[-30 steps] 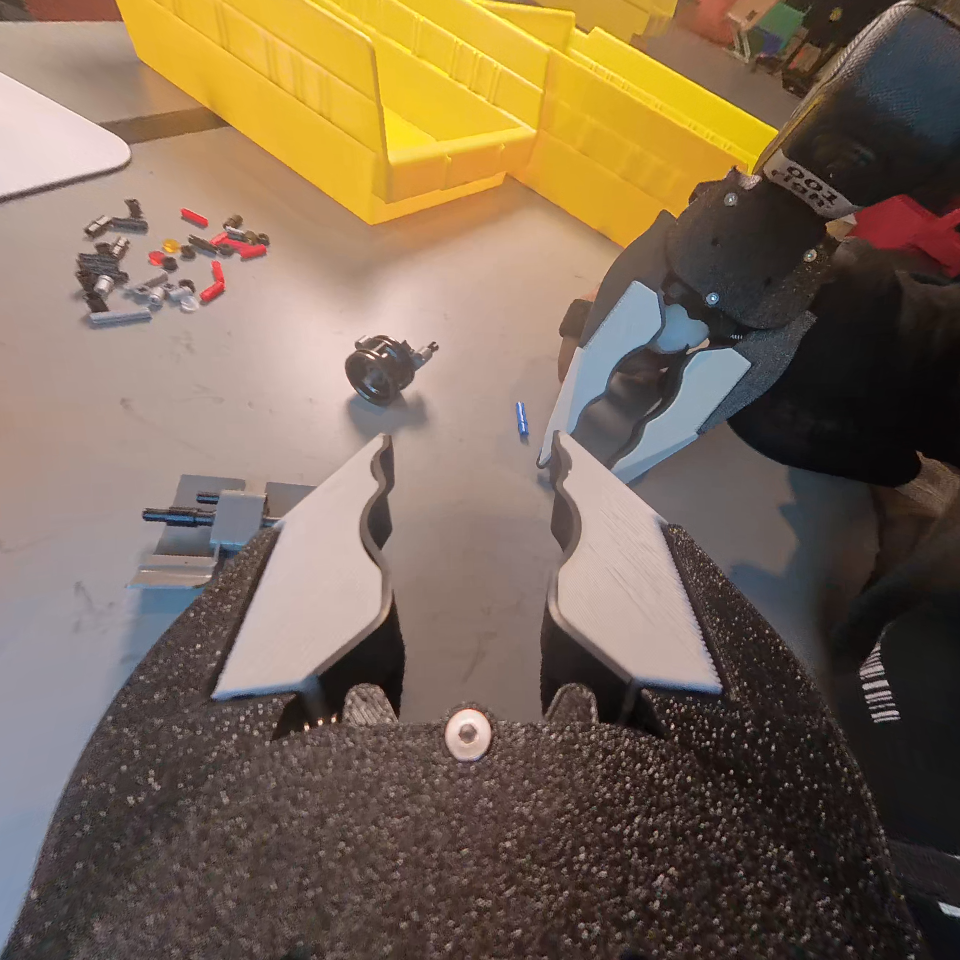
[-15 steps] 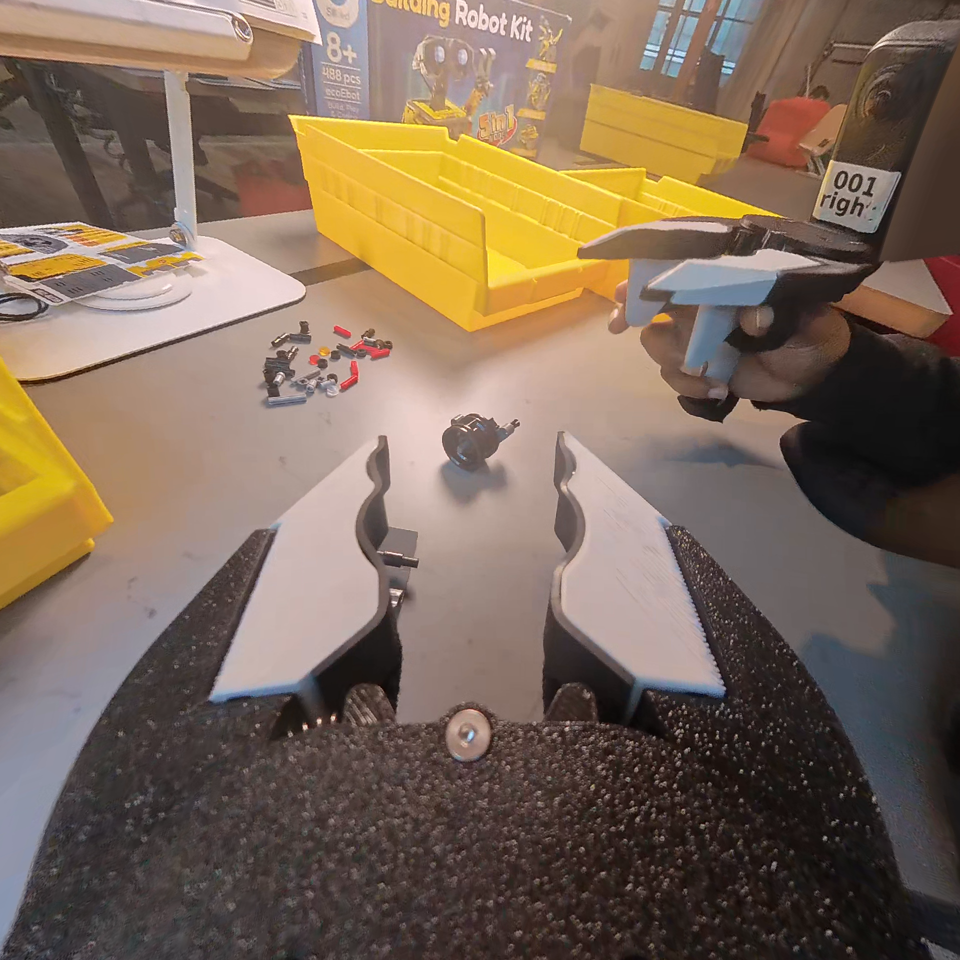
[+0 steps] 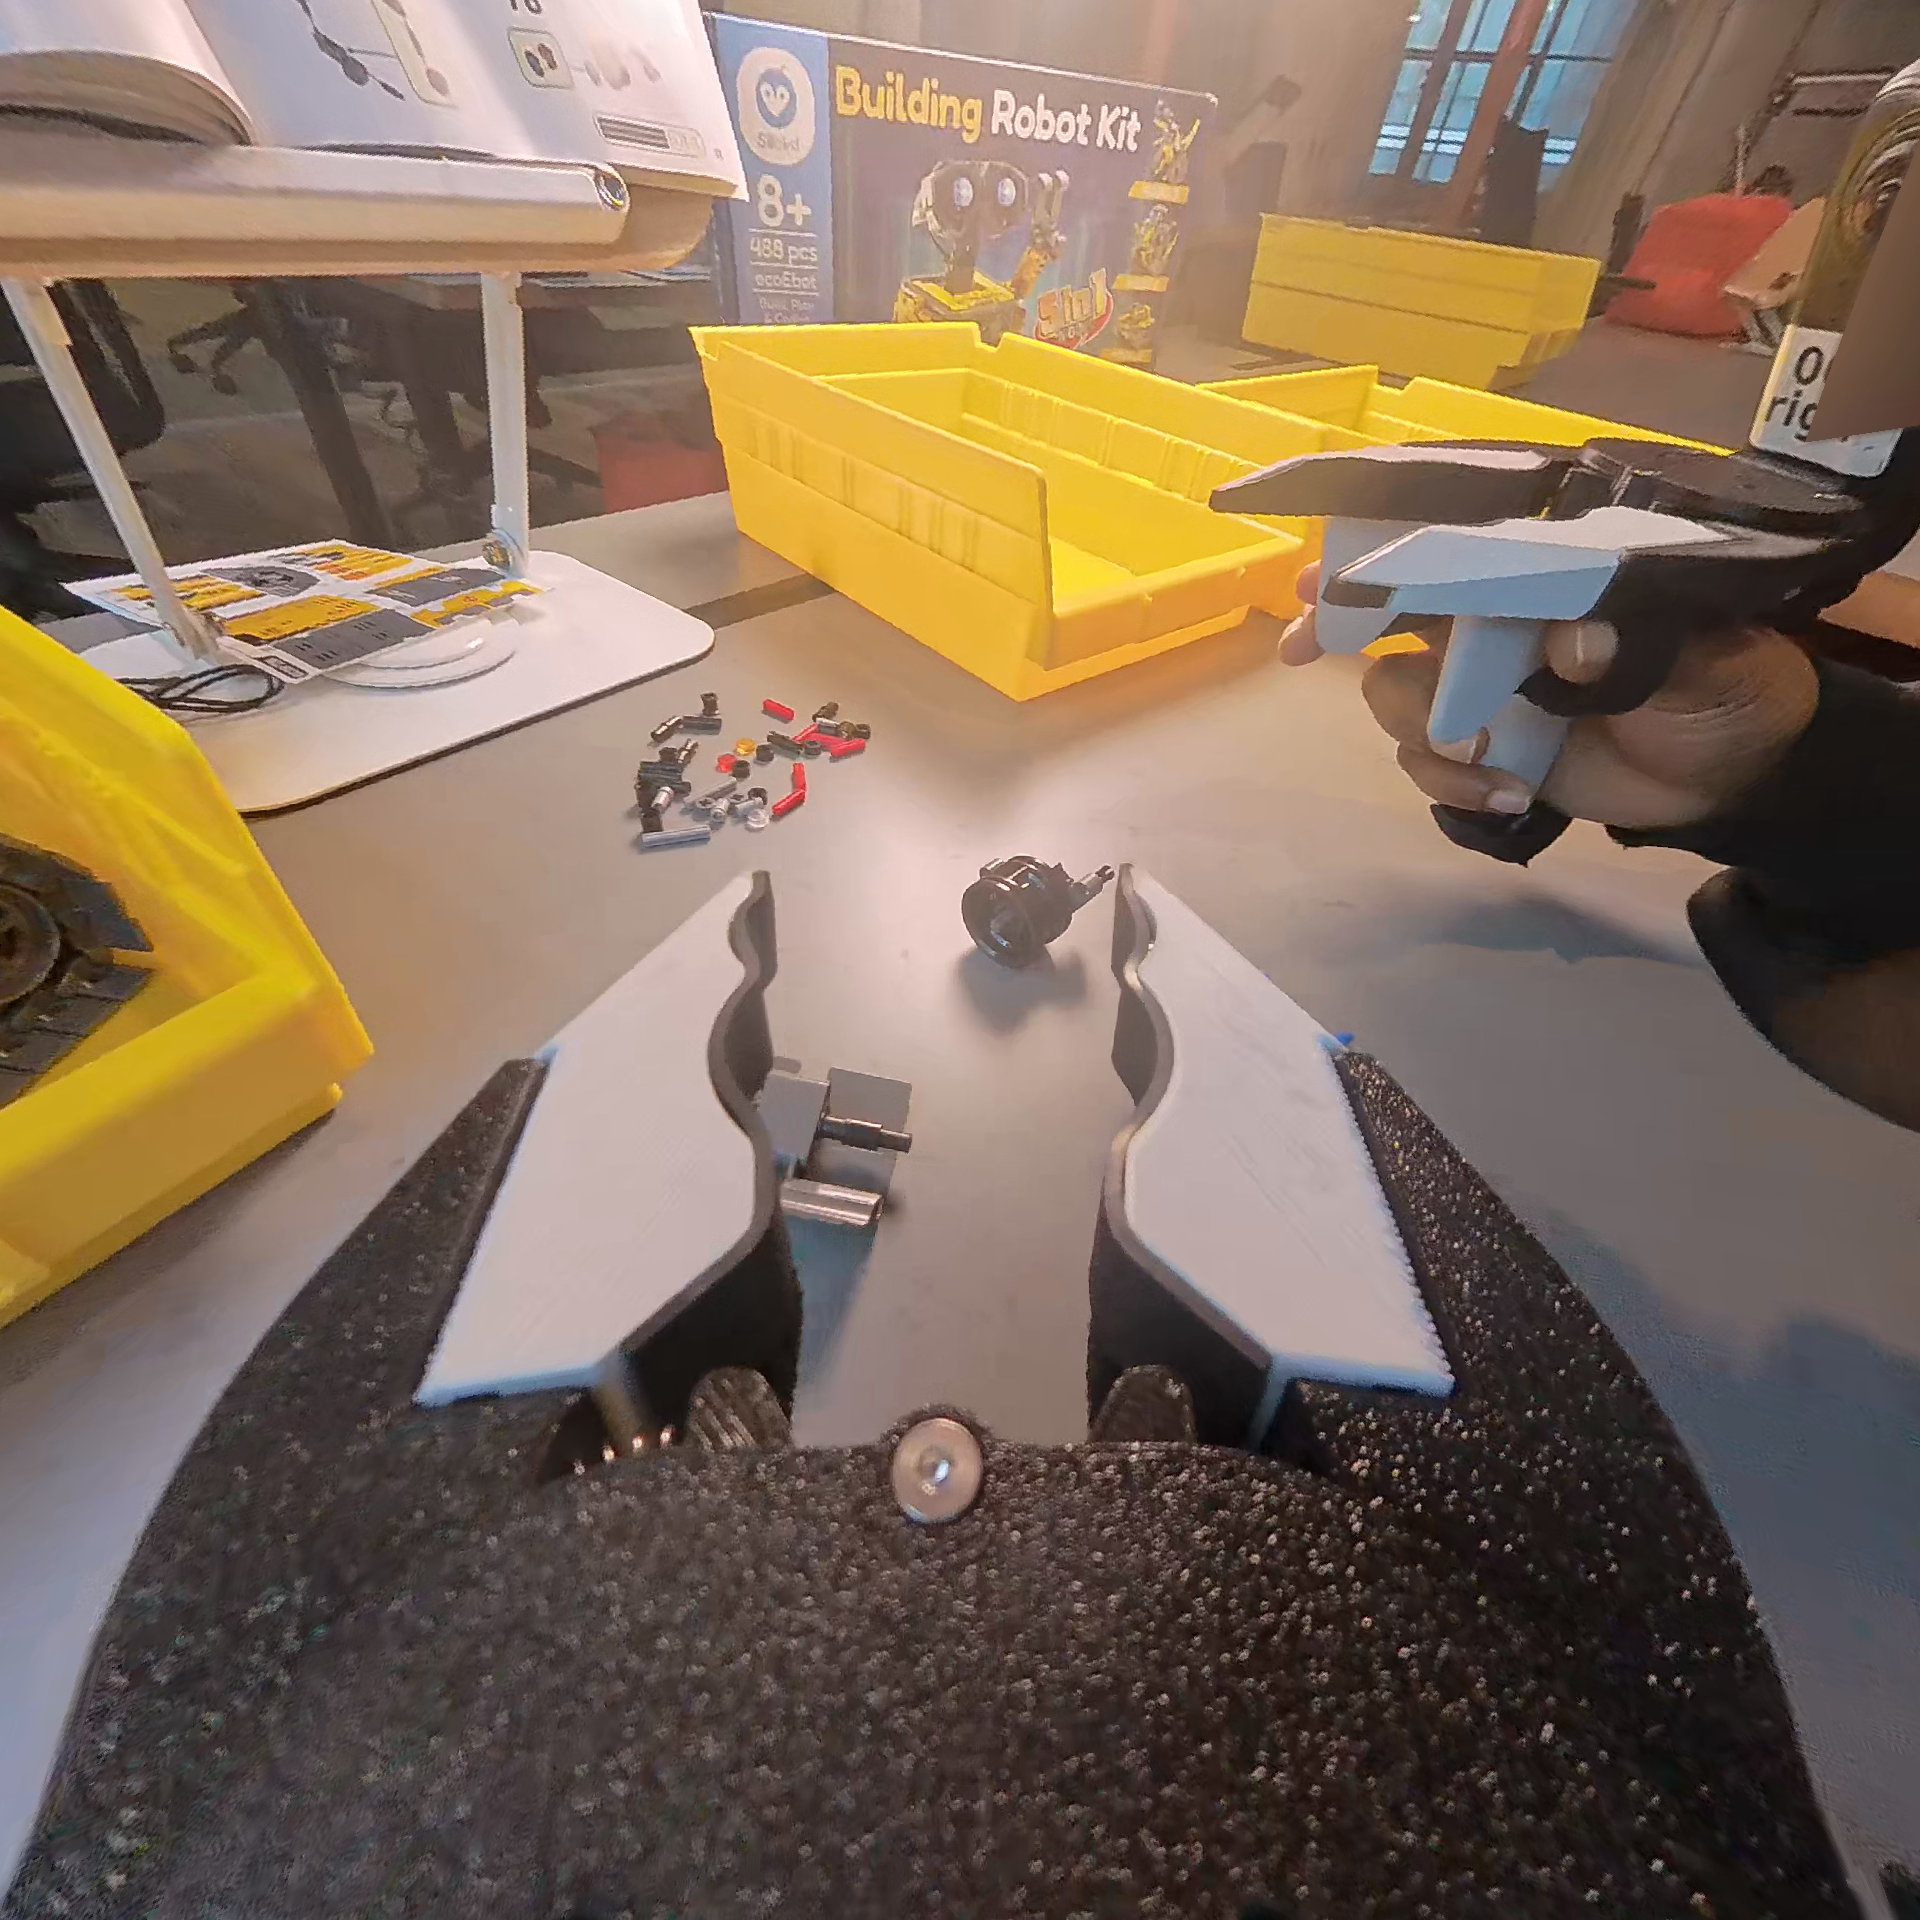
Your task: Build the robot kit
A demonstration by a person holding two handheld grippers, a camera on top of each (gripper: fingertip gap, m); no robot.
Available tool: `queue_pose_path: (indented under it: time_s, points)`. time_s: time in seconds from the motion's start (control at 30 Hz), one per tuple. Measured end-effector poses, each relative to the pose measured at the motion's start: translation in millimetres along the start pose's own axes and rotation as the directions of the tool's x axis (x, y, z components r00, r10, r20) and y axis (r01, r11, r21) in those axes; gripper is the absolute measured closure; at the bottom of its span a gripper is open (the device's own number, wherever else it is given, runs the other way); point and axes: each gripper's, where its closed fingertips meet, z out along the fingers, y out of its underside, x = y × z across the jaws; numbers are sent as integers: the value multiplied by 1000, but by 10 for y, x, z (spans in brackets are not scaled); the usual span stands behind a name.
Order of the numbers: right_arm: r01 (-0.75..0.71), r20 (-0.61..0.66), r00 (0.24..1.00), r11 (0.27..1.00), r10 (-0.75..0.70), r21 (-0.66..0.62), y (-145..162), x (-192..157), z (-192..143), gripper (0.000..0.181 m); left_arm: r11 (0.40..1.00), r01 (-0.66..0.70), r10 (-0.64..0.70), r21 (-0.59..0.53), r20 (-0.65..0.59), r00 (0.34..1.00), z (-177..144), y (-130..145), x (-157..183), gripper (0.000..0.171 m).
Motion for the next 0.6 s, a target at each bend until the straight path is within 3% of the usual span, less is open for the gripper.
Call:
queue_pose_path:
  time_s: [0.6]
  points:
    - [4, -32, 999, 1000, -3, 29, -83, -43, -11, 113, 986, -165, 152, 28, 257, 954, -11, -70, -369, 111]
